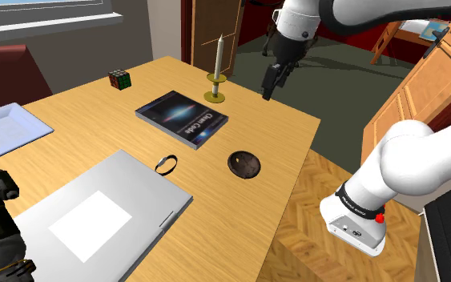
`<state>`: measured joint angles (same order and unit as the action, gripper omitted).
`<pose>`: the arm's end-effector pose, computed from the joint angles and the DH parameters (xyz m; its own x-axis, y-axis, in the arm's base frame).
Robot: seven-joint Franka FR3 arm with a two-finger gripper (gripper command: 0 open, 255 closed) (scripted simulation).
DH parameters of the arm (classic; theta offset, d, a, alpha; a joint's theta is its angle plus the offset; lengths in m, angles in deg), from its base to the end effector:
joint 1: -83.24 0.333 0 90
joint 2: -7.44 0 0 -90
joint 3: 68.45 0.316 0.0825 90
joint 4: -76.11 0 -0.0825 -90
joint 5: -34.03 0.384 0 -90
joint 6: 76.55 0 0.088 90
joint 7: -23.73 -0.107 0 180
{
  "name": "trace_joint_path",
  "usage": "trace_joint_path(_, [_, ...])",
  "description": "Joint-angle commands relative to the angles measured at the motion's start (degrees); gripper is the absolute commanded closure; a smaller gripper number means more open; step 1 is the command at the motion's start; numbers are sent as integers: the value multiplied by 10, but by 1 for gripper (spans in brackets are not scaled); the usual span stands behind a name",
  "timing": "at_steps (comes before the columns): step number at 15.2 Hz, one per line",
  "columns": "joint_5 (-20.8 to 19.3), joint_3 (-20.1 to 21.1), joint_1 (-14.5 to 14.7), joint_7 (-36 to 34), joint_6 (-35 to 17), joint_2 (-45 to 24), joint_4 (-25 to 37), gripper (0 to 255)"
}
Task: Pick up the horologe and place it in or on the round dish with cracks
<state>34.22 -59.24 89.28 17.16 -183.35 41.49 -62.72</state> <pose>0.3619 0.1054 0.5160 0.9913 0.1259 0.0389 0.1224 -0.9891 0.0825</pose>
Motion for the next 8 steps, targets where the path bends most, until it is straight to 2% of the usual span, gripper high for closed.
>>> trace_joint_path(1, [0, 24, 9, -17, -30, -33, 7, 0])
trace_joint_path(8, [-29, 99, 26, -77, -107, -146, 53, 0])
